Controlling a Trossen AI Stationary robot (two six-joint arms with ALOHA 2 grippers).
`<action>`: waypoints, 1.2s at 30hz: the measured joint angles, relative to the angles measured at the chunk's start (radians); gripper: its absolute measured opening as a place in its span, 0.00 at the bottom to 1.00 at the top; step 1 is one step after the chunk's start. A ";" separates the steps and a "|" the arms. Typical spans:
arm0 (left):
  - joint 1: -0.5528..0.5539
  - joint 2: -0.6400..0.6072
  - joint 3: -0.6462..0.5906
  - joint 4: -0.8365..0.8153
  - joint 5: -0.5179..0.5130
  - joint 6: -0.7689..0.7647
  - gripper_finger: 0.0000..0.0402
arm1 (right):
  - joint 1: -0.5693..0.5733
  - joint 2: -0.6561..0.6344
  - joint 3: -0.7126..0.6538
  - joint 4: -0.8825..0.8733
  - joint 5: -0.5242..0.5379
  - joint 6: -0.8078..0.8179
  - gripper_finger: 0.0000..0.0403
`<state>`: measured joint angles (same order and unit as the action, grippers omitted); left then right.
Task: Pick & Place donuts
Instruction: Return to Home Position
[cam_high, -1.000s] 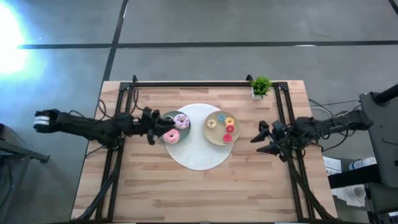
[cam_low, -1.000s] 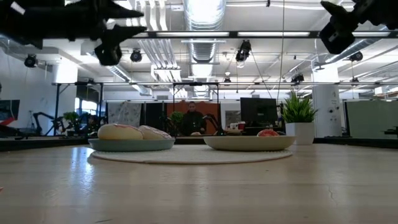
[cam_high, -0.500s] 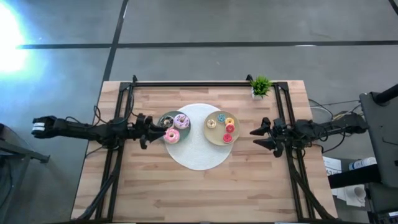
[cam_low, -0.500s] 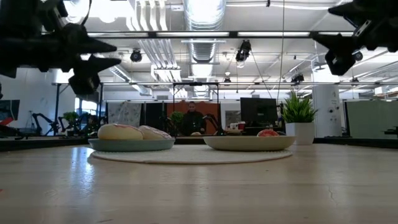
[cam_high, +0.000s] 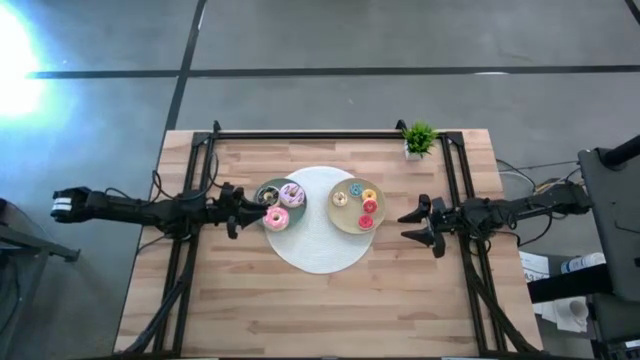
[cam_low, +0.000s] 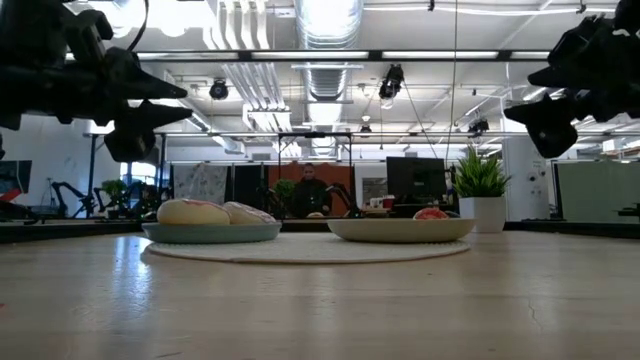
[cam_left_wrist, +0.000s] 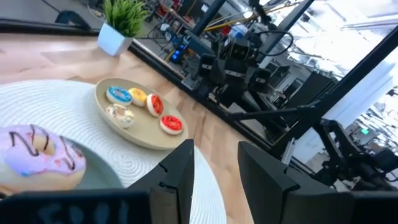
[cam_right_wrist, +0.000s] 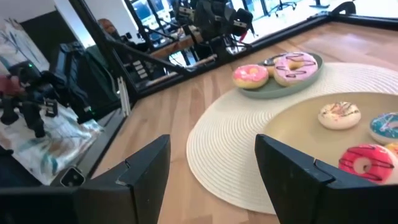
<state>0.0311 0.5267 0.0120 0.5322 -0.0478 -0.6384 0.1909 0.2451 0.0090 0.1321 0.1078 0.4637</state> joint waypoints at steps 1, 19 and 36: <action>0.000 0.000 0.000 -0.004 0.000 0.000 0.25 | 0.000 0.001 0.000 -0.003 0.000 0.000 0.56; -0.010 -0.240 -0.003 -0.211 0.004 0.137 0.25 | 0.000 0.000 0.000 -0.001 -0.002 -0.004 0.56; -0.007 -0.526 -0.004 -0.515 -0.017 0.618 0.24 | 0.000 0.000 0.000 -0.001 -0.002 -0.003 0.56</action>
<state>0.0243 0.0002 0.0082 0.0175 -0.0647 -0.0202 0.1913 0.2447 0.0093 0.1310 0.1059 0.4603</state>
